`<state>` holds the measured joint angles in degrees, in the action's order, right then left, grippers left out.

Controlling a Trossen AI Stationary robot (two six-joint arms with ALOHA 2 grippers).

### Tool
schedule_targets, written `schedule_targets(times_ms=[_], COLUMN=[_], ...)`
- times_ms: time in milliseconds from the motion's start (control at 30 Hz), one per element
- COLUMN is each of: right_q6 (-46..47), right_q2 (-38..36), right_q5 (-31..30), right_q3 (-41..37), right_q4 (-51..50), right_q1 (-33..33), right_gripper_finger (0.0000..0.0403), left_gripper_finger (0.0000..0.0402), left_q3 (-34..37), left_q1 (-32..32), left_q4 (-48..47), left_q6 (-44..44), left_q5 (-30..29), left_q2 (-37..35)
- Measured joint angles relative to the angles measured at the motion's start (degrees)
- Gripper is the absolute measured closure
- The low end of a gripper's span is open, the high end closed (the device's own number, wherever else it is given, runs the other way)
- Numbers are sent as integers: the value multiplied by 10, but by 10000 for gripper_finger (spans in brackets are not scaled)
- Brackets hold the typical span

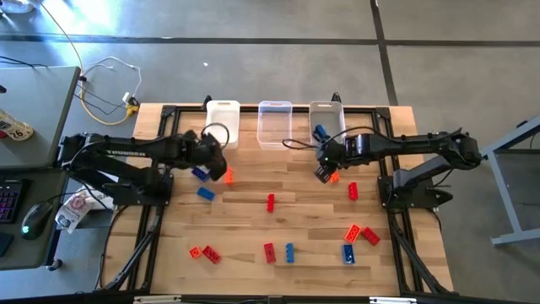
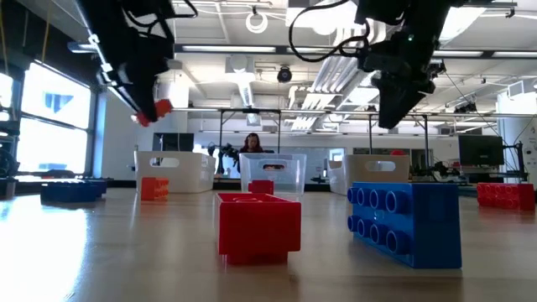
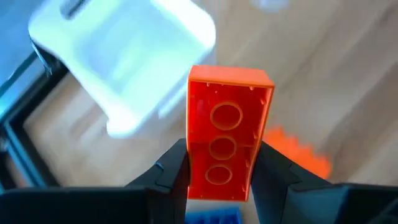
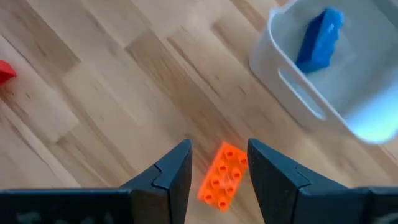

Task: Sort & place blocks by color
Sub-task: Put the orange game piece into the white bin

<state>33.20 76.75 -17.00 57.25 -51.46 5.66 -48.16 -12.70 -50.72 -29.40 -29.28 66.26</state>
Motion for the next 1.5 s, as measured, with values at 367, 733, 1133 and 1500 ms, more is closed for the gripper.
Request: schedule_targets(times_ms=[367,733,1133,1500], right_q6=[132,299,418,477], right_q2=[0,0,0,0], right_q5=[-82,-83,-51,-38], right_q3=[0,0,0,0], right_q4=[-107,-178,-187,-188], right_q1=[-50,-87,-138,-190], right_gripper_finger=[261,261,261,261], left_gripper_finger=[297,297,291,288], left_q3=[0,0,0,0], left_q1=[-153,-272,-340,-354], left_q4=[155,227,252,253], left_q6=[151,213,219,212], left_q5=[2,25,101,164], left_q2=[0,1,72,158])
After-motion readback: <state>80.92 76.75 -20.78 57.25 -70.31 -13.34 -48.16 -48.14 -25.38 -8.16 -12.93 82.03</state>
